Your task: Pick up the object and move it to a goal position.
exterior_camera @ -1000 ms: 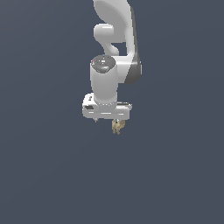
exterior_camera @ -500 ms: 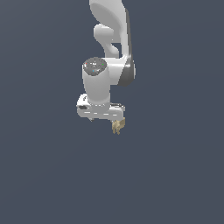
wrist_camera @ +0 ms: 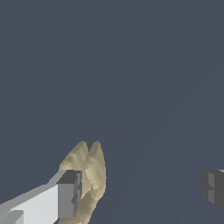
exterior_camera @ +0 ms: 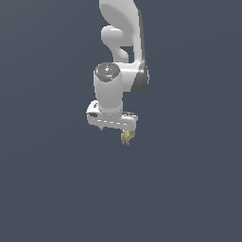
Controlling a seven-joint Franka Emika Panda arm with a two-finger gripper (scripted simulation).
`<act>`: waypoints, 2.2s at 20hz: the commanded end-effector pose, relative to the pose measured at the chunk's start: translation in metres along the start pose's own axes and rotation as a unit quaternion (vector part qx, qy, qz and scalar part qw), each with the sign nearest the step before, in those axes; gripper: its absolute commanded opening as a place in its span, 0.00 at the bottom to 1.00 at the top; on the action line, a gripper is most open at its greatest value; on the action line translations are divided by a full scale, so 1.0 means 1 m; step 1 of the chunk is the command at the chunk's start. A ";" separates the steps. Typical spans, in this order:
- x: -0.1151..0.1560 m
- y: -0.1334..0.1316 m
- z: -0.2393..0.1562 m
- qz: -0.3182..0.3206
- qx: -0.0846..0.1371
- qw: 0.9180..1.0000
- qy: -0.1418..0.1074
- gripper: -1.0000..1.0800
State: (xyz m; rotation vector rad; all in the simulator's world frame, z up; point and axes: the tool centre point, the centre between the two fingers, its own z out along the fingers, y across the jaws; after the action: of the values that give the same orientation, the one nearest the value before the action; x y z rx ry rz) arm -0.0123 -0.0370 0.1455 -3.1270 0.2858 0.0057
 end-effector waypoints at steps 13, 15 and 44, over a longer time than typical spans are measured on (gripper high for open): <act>-0.030 -0.039 0.014 0.126 0.000 0.992 0.001 0.96; -0.034 -0.044 0.016 0.142 0.000 0.990 0.001 0.96; -0.051 -0.060 0.065 0.200 0.000 0.980 0.002 0.96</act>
State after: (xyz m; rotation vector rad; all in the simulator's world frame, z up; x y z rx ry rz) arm -0.0520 0.0309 0.0866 -3.0084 0.9068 0.0011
